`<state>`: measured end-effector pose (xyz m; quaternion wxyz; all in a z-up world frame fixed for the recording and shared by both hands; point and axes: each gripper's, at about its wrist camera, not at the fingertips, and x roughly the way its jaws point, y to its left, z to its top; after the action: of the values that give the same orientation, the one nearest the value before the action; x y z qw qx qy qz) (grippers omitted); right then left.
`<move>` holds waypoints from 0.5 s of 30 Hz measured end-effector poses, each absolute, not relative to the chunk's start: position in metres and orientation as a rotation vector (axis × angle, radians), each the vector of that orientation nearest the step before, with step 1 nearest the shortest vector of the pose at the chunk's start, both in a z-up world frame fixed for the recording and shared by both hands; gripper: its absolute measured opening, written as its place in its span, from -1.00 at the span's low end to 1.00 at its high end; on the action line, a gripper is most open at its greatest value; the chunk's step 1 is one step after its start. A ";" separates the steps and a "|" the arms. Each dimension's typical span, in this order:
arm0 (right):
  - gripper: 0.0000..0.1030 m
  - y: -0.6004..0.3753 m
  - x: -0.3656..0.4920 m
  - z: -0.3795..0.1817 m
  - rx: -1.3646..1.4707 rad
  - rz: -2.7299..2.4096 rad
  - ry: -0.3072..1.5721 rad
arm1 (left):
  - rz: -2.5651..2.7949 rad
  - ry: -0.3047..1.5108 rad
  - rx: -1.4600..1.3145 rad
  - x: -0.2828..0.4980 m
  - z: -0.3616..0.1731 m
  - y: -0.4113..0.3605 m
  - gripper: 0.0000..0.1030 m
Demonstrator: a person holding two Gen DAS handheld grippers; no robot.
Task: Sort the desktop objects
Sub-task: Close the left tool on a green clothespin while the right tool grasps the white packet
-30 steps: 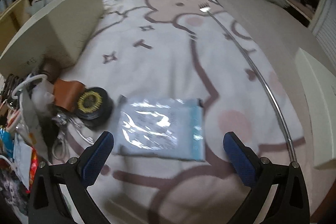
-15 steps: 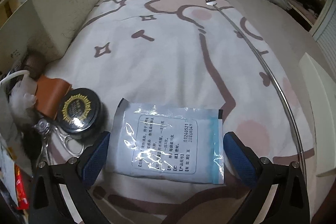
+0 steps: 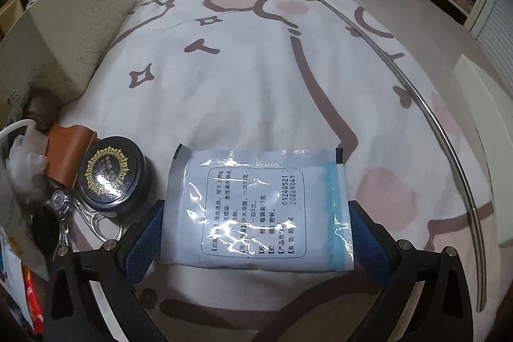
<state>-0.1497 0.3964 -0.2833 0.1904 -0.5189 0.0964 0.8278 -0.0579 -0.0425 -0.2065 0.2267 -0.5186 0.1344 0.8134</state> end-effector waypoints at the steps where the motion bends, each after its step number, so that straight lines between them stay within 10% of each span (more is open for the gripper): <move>1: 1.00 0.397 -0.150 -0.283 -1.462 2.319 0.277 | 2.239 0.374 -1.430 -0.057 -0.206 -0.042 -0.13; 15: 0.75 0.391 -0.146 -0.276 -1.502 2.341 0.236 | 2.183 0.435 -1.478 -0.044 -0.205 -0.033 -0.37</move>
<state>-0.1461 0.3914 -0.2758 0.1742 -0.5298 0.0833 0.8259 -0.0442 -0.0328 -0.2047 0.2327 -0.5381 0.1585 0.7945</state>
